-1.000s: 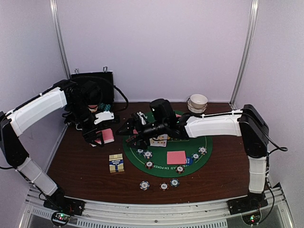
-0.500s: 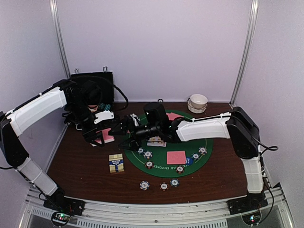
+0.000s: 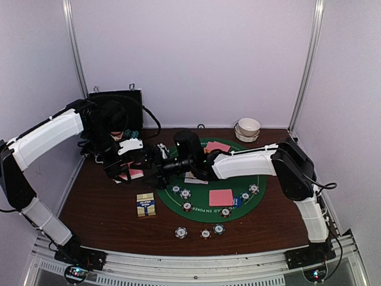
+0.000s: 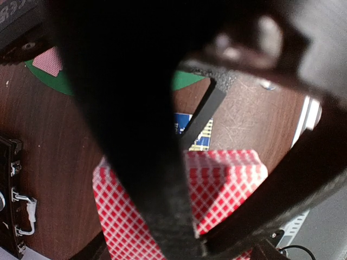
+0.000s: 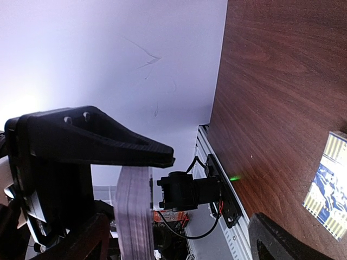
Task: Distribute texas hold em gaming equipment
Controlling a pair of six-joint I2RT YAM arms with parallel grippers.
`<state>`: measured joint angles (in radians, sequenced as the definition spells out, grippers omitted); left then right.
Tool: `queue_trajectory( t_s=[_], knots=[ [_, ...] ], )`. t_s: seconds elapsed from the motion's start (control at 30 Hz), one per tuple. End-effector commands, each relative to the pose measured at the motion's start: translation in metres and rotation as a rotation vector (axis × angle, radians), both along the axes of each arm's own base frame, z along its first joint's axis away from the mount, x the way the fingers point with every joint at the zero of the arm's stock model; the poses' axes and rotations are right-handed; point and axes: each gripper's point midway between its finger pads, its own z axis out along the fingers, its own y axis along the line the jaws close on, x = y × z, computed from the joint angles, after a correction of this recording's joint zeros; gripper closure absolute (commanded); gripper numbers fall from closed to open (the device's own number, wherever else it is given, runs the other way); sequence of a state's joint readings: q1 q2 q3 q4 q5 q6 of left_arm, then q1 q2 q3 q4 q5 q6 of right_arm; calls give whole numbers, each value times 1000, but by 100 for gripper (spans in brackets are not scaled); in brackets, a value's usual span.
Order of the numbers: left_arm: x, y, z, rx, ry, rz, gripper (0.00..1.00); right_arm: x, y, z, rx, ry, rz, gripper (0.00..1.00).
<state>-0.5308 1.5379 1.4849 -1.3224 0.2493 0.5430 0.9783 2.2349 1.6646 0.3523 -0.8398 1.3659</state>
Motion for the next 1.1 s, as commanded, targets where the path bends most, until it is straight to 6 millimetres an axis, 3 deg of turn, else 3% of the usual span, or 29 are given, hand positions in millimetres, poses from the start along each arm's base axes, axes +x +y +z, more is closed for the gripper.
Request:
queue_trajectory(
  t_s=[0.0, 0.2, 0.37, 0.6, 0.93, 1.07],
  knots=[
    [4, -5, 9, -33, -11, 1, 100, 0, 16, 18, 66, -34, 1, 8],
    [3, -5, 7, -32, -6, 1, 100, 5, 25, 12, 57, -36, -13, 10],
    [2, -4, 9, -35, -12, 1, 100, 8, 24, -10, 8, -11, -16, 18],
    [0, -4, 11, -41, -15, -1, 100, 22, 3, -31, -45, 4, -50, 26],
    [1, -3, 12, -38, -20, -2, 100, 19, -20, -42, -157, -58, -21, 34],
    [0, -3, 12, -38, -21, -2, 100, 20, -27, -37, -159, -63, -20, 40]
  ],
)
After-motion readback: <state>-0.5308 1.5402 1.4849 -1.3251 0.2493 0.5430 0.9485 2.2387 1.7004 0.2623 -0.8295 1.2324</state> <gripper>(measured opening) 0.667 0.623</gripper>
